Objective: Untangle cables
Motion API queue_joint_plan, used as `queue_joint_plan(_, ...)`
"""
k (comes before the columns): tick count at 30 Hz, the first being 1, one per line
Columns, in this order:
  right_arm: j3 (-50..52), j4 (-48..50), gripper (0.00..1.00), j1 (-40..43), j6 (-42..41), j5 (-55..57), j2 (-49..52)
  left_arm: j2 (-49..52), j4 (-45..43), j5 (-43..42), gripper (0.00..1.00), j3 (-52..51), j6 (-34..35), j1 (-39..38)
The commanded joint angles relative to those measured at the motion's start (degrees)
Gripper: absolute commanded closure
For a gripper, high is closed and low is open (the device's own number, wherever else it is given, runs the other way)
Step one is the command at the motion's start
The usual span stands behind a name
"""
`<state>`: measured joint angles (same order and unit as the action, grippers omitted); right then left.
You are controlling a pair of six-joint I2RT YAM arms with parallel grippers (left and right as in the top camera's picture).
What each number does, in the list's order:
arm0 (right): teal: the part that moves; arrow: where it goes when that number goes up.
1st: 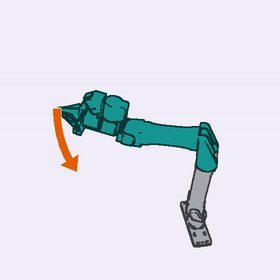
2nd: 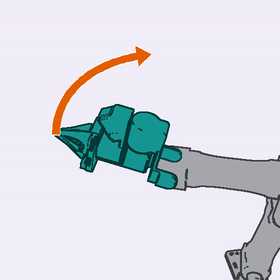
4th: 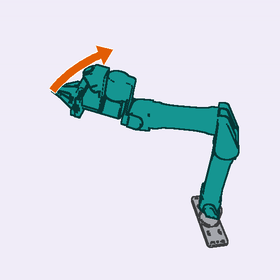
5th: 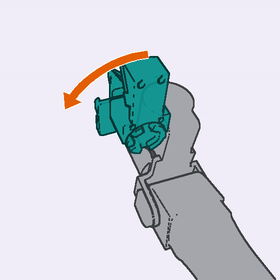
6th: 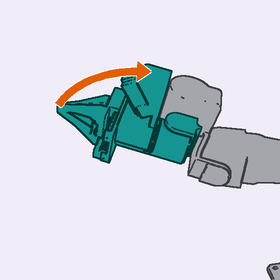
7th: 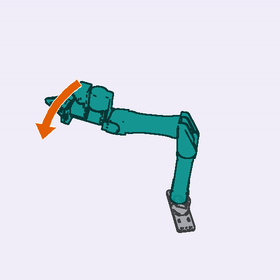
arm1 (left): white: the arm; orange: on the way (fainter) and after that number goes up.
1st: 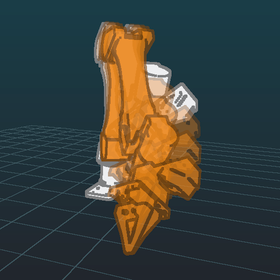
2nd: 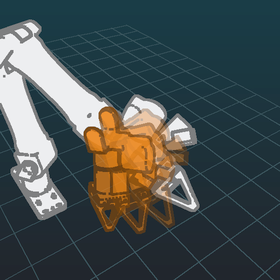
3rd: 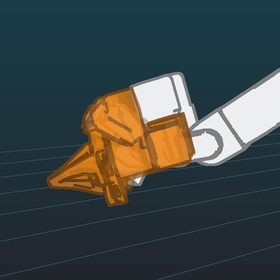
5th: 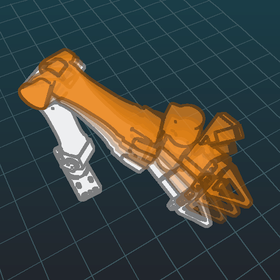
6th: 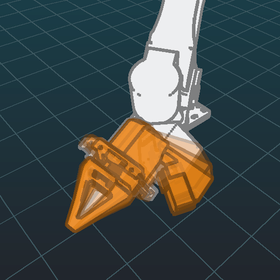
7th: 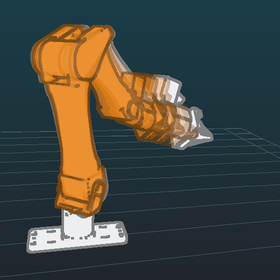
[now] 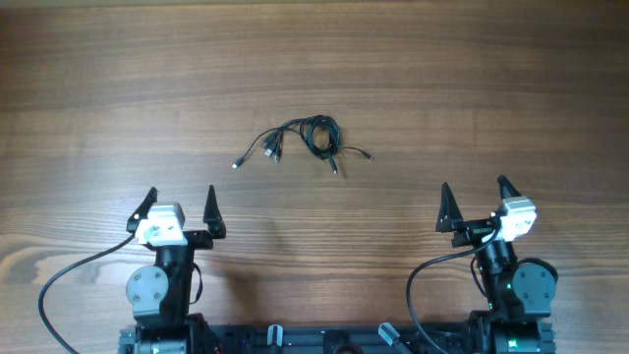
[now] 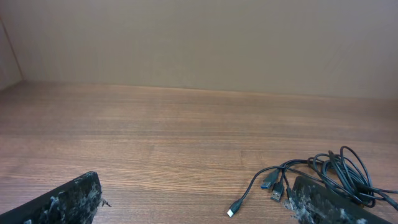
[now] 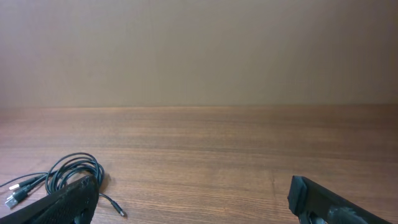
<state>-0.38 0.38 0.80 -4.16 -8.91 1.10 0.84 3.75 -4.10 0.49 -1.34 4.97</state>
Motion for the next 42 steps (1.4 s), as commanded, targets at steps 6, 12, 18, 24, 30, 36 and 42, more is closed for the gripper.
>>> queue_joint_plan(6,0.1,0.2,0.00,-0.5,1.0,0.6,-0.3,-0.5,-2.6,0.1,0.00,-0.2,0.3,0.0)
queue_joint_plan(12,0.1,0.2,0.00,-0.5,1.0,0.6,-0.3,-0.5,-2.6,0.1,0.00,-0.2,7.5,0.0)
queue_joint_plan(18,0.1,0.2,0.00,-0.5,1.0,0.6,-0.3,0.7,0.4,-1.2,0.00,-0.1,19.0,0.0)
queue_joint_plan(24,0.1,0.2,0.00,-0.5,1.0,0.6,-0.3,0.7,0.4,-1.2,0.00,-0.1,18.9,0.0)
queue_joint_plan(30,0.1,0.2,0.00,-0.5,1.0,0.6,-0.3,0.7,0.4,-1.2,0.00,-0.1,18.9,0.0)
queue_joint_plan(36,0.1,0.2,0.00,-0.5,1.0,0.6,-0.3,0.7,0.4,-1.2,0.00,-0.1,18.9,0.0)
queue_joint_plan(42,0.1,0.2,0.00,-0.5,1.0,0.6,-0.3,0.7,0.4,-1.2,0.00,-0.1,18.9,0.0)
